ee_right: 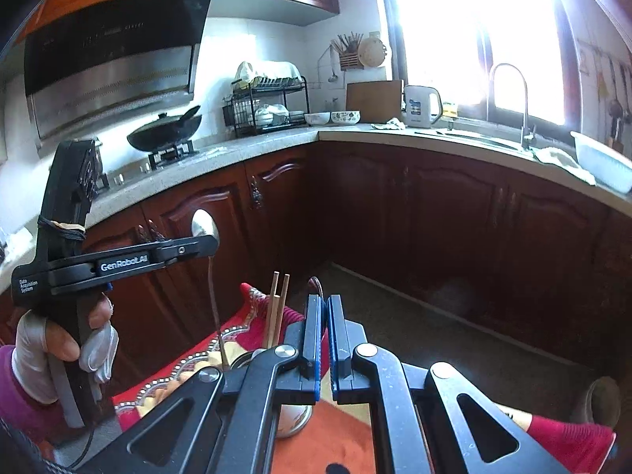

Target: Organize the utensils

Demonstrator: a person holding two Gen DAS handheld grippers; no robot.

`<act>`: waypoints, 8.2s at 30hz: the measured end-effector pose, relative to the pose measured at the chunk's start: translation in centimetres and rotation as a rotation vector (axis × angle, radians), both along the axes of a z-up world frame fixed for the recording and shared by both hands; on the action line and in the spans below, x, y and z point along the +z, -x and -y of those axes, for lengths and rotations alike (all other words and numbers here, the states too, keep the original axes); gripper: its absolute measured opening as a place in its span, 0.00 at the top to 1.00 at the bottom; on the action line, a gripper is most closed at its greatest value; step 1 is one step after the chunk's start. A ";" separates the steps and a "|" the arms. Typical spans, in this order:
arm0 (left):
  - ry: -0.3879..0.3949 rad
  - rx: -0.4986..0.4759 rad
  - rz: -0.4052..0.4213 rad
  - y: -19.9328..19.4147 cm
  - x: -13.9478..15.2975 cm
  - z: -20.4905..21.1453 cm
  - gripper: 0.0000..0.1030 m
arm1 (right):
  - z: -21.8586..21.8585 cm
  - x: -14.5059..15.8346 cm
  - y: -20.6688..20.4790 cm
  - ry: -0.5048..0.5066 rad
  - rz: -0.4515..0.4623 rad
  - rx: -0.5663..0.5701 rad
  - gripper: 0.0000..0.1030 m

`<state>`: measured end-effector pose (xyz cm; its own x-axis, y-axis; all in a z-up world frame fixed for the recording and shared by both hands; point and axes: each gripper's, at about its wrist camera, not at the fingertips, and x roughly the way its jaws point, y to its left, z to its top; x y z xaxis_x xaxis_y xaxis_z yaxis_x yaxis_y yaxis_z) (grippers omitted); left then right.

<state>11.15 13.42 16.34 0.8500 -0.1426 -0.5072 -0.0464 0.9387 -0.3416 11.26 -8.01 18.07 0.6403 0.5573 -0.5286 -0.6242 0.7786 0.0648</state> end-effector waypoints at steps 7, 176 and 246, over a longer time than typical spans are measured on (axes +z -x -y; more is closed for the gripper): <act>-0.060 0.026 0.006 -1.6 -2.8 0.0 0.99 | -3.3 -2.2 -0.9 0.109 0.055 0.015 0.98; -0.063 -0.604 -0.533 -5.1 -23.4 25.6 0.98 | 21.8 -27.4 -1.5 -0.041 -0.611 0.008 0.94; 0.040 -0.411 -0.332 6.2 -13.1 13.3 0.99 | 20.9 -24.1 1.2 0.102 -0.512 -0.060 0.94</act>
<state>4.94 0.10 3.24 0.5142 -0.4548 -0.7271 0.2112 0.8888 -0.4066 10.10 -28.95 -6.07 0.3154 0.4570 -0.8317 -0.4865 0.8304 0.2718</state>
